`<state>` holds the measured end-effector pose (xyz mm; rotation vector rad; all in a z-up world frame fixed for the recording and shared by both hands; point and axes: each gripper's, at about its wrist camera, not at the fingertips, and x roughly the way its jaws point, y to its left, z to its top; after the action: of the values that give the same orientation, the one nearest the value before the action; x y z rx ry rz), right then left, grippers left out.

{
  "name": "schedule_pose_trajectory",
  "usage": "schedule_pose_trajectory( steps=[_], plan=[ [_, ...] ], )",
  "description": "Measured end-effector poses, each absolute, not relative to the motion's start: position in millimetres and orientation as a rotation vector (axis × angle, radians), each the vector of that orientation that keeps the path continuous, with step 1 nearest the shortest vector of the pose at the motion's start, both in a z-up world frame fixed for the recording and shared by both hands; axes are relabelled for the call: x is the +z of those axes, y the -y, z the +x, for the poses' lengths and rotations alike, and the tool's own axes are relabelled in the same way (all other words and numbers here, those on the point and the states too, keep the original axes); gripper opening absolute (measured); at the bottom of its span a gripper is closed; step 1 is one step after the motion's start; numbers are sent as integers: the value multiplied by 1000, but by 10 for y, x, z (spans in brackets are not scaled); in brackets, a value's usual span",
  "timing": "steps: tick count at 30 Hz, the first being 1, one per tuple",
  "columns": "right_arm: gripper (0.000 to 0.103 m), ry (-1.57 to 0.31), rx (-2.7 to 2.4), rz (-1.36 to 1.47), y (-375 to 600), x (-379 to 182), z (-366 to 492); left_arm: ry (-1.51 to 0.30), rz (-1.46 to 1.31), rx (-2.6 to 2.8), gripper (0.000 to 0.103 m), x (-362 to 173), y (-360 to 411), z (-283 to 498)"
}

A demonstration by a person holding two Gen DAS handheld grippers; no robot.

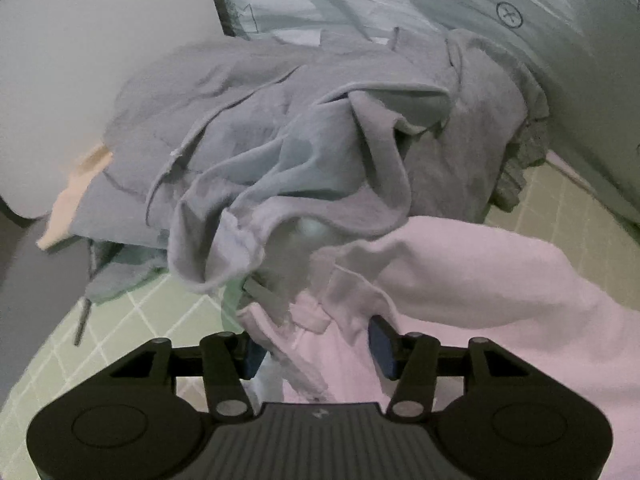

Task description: Fold clothes

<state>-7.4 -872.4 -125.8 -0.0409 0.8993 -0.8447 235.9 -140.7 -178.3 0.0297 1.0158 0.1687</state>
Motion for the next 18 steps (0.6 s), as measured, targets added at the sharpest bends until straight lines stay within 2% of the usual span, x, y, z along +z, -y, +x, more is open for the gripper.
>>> schedule_pose_trajectory(
  steps=[2,3,4,6,9,11,14,18],
  plan=[
    [58,-906,-922,-85,8645,-1276,-7,-1006,29,174,62,-1754,1423,2332],
    [66,-882,-954,-51,8588,-1246,-65,-999,14,163,66,-1721,1410,2307],
    [81,-852,-963,10,8501,-1202,-183,-994,1,153,69,-1680,1390,2281],
    [84,-788,-980,131,8327,-1114,-420,-977,-32,141,78,-1569,1328,2212],
    [88,-739,-956,224,7902,-994,-866,-927,-80,109,83,-1345,1211,2032],
    [98,-723,-939,253,7530,-966,-1120,-888,-79,83,87,-1192,1155,1879],
    [99,-720,-915,320,6946,-971,-1478,-840,-51,55,90,-998,1007,1629],
    [99,-748,-881,435,6217,-1047,-1934,-859,-71,84,91,-995,606,1294]
  ],
)
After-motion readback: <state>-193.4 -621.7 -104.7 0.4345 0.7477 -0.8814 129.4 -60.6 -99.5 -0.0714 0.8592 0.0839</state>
